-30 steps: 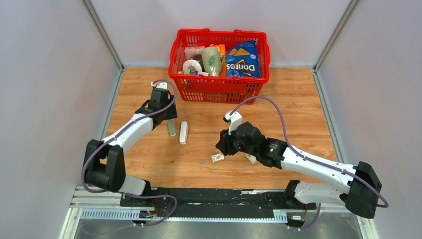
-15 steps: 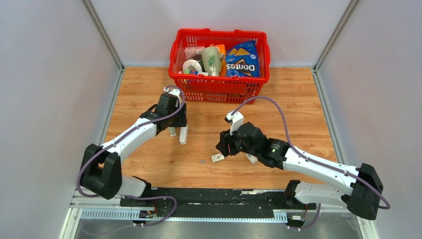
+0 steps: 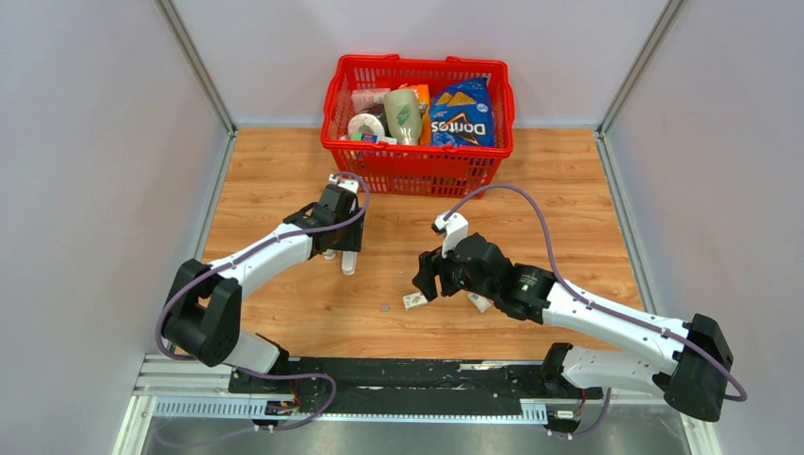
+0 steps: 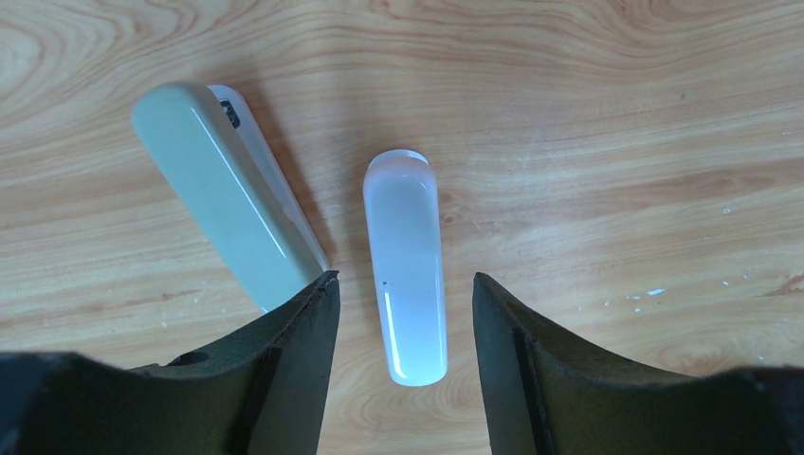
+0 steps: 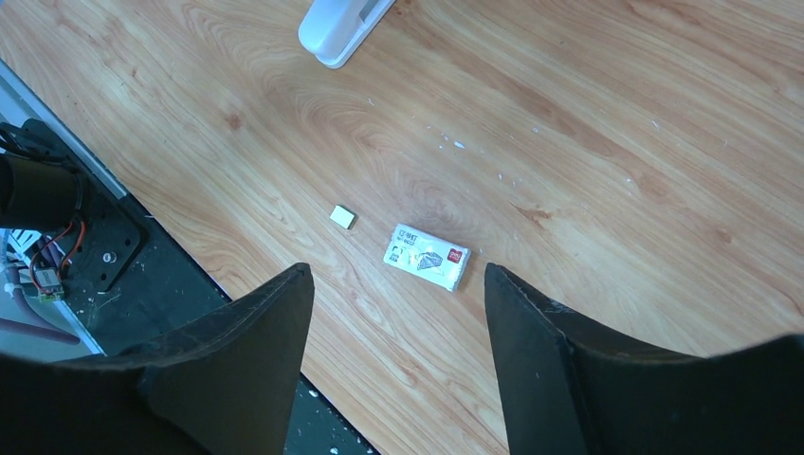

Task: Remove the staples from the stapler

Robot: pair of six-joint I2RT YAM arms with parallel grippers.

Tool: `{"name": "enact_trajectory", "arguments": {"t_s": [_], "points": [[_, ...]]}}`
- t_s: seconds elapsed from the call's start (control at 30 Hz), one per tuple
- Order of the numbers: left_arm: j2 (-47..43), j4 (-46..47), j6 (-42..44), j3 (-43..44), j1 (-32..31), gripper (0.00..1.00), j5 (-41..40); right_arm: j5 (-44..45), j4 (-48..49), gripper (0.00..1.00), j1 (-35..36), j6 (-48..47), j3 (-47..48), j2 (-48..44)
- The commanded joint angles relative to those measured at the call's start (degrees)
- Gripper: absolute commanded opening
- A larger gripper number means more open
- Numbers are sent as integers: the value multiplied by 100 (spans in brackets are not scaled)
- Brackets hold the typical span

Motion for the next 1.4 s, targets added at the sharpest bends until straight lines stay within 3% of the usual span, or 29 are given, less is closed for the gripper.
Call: {"name": "enact_trajectory", "arguments": {"t_s": [0.0, 0.63, 0.87, 1.0, 1.17, 1.37], "points": [[89, 88, 252, 235, 21, 61, -125, 88, 130, 70, -4, -16, 90, -70], [942, 422, 322, 464, 12, 57, -37, 71, 306, 72, -3, -52, 55, 141], [863, 370, 305, 446, 12, 43, -116, 0, 376, 68, -12, -60, 90, 264], [705, 291, 270, 402, 12, 25, -160, -8, 368, 67, -12, -43, 125, 299], [231, 255, 243, 341, -58, 0, 383, 1, 201, 67, -3, -69, 231, 238], [-323, -43, 348, 454, -146, 0, 1455, -219, -291, 68, -3, -262, 530, 151]]}}
